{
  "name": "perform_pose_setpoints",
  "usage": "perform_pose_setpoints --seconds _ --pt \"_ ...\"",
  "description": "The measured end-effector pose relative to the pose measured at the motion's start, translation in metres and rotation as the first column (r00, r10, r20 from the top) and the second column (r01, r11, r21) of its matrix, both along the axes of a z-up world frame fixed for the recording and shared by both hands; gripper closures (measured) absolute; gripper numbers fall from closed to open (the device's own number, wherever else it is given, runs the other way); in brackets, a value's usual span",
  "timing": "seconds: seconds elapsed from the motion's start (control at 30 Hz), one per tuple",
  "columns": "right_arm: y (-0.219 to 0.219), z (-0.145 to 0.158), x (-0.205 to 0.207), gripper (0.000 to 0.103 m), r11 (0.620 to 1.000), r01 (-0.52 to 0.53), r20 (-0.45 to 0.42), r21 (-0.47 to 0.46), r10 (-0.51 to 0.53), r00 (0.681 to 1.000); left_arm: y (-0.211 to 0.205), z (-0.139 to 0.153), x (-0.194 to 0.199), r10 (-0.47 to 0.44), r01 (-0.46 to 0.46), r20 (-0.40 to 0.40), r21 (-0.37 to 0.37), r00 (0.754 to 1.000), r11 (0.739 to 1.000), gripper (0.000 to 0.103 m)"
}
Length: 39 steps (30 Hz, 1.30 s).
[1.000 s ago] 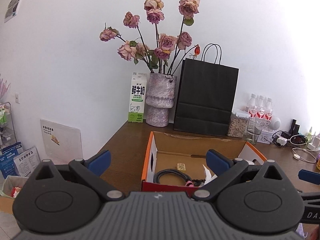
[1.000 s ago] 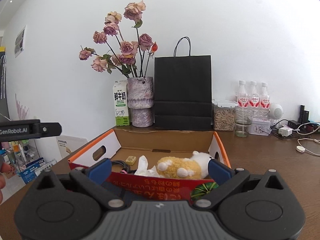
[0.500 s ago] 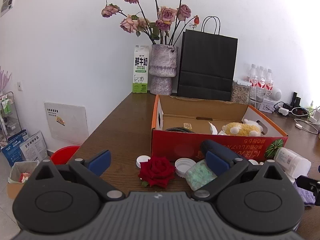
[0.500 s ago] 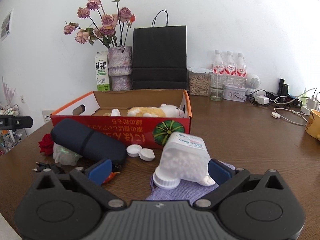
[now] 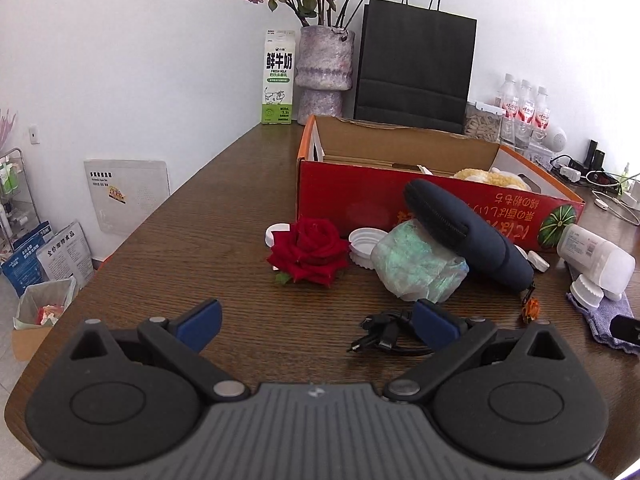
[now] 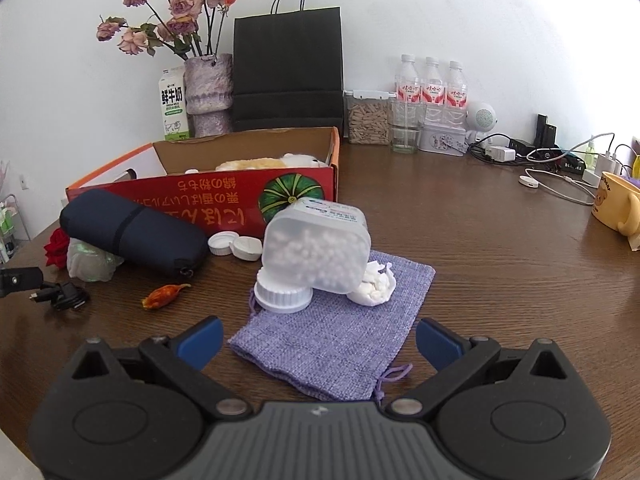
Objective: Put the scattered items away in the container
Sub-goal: 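Grasp the white pill container on the purple cloth with the right tool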
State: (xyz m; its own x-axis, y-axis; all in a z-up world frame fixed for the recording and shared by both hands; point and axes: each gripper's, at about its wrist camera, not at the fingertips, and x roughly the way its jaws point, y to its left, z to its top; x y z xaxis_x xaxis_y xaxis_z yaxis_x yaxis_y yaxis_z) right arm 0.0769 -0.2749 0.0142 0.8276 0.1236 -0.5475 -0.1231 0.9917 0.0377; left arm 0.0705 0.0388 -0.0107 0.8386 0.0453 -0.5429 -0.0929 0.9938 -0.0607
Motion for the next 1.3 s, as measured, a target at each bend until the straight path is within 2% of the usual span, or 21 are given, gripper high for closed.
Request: perform_pose_setpoints --seconds 0.27,0.63,0.7,0.77,0.83,0.87,1.3 --pt "0.004 0.013 0.02 0.0 1.0 -0.011 0.035 -0.008 0.011 0.999 -0.005 0.0 0.003 -0.005 0.006 -0.004 0.009 1.0 1.0 0.0" --pt "0.003 0.017 0.076 0.001 0.999 0.036 0.012 0.015 -0.036 0.999 -0.008 0.004 0.007 0.002 -0.002 0.004 0.013 1.0 1.0 0.0" --pt "0.005 0.017 0.084 0.005 0.999 0.041 0.005 0.016 -0.041 0.999 -0.009 0.004 0.008 0.001 -0.001 0.001 0.016 1.0 1.0 0.0" --pt "0.007 0.016 0.09 0.013 0.998 0.055 -0.009 0.015 -0.055 0.998 -0.009 0.003 0.009 0.0 0.0 -0.002 0.017 1.0 1.0 0.0" --pt "0.008 0.013 0.096 0.033 0.998 0.062 -0.03 0.014 -0.061 0.998 -0.01 0.003 0.009 0.0 0.0 -0.004 0.017 1.0 1.0 0.0" --pt "0.009 0.012 0.098 0.037 0.998 0.057 -0.041 0.02 -0.056 0.998 -0.009 0.004 0.009 0.0 0.0 -0.003 0.017 1.0 1.0 0.0" --pt "0.006 0.017 0.073 0.038 0.998 0.036 0.051 0.052 -0.038 0.998 -0.012 0.003 0.013 -0.002 0.002 -0.005 0.02 1.0 1.0 0.0"
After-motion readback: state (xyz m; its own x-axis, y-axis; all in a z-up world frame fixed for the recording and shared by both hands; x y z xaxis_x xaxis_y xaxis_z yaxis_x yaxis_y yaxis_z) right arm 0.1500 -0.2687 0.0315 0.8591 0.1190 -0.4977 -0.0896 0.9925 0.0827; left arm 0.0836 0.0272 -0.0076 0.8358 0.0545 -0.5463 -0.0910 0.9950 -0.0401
